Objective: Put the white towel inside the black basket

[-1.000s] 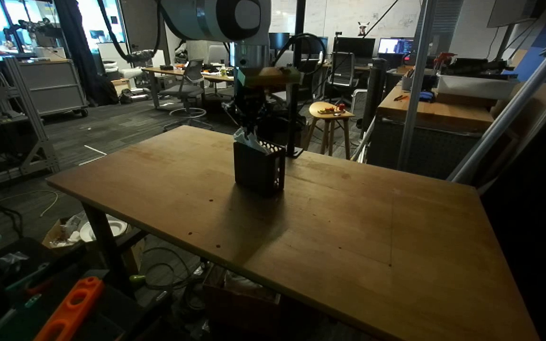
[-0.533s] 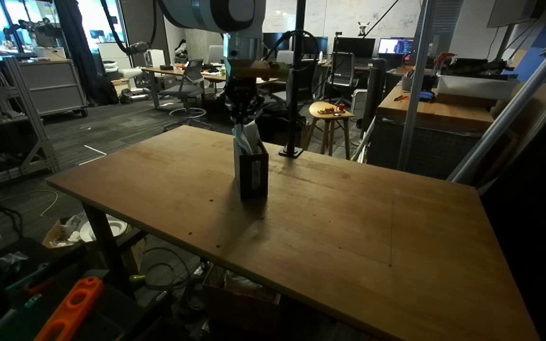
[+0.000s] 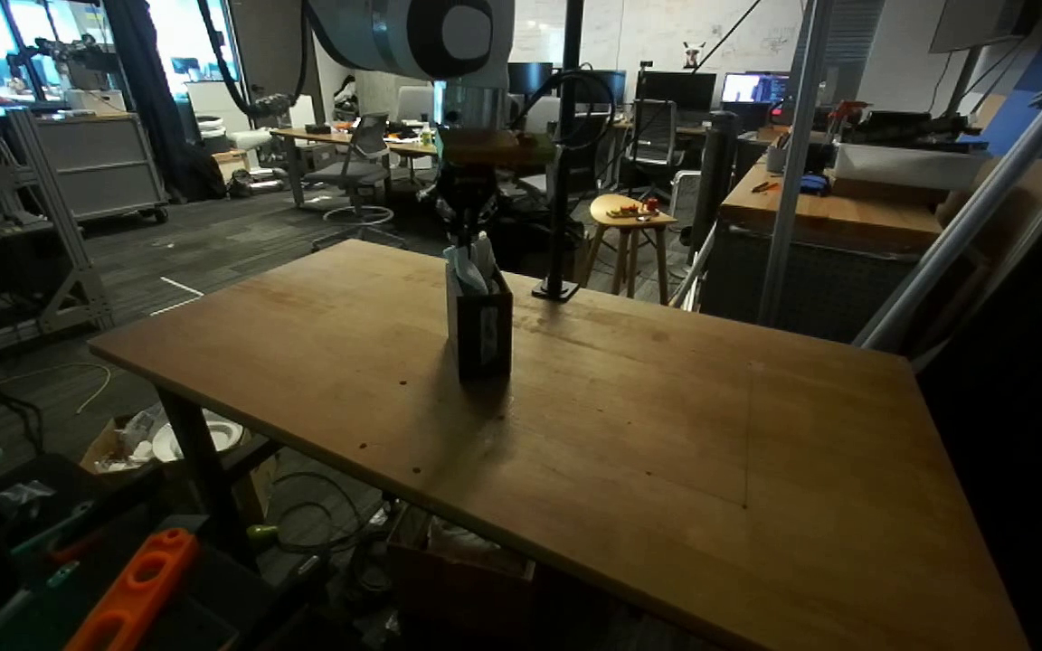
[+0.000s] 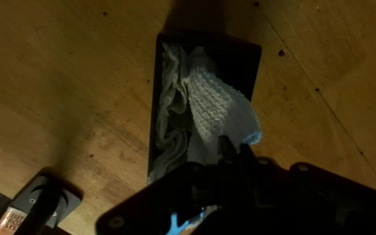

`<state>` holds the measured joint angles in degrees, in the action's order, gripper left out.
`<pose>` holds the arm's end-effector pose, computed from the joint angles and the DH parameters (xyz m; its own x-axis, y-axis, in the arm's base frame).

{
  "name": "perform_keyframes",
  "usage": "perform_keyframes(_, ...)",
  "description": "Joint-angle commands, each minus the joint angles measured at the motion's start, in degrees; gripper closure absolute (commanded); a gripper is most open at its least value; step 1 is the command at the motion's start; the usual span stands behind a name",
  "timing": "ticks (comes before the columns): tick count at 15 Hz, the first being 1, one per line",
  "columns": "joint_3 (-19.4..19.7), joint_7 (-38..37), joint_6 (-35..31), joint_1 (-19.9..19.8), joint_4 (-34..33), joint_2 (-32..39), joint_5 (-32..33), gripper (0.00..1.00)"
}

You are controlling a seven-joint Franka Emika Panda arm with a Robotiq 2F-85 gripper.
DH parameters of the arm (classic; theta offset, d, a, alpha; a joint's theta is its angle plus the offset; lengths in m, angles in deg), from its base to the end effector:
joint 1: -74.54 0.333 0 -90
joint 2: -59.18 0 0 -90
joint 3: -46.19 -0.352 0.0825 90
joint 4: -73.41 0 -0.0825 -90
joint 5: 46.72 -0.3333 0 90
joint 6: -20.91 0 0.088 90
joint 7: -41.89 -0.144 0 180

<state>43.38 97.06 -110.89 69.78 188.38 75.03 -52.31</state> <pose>0.5720 -0.0160 0.3516 0.6497 0.7560 0.0795 0.7599 -0.6490 -0.0381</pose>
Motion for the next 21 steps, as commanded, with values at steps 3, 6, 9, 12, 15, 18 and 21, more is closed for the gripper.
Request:
perform_keyframes(3, 0.63, -1.39, -3.35, -0.05, -0.03, 0.6, 1.73, 0.96)
perform_keyframes(6, 0.33, -1.45, -3.46, 0.02, 0.02, 1.05, 1.62, 0.96)
perform_keyframes(9, 0.27, -1.06, -4.34, 0.04, 0.65, 1.24, 2.21, 0.96)
perform_keyframes(12, 0.74, -1.3, -4.85, 0.21, 1.05, 1.53, 4.75, 0.96)
perform_keyframes(15, 1.94, -7.0, -2.11, 1.27, 0.3, 1.91, 9.09, 0.96)
perform_keyframes(18, 1.35, -12.36, -1.56, 1.82, 0.06, 1.83, 11.09, 0.96)
perform_keyframes(21, 0.63, -14.02, -0.47, 2.31, -0.45, 2.13, 11.31, 0.96)
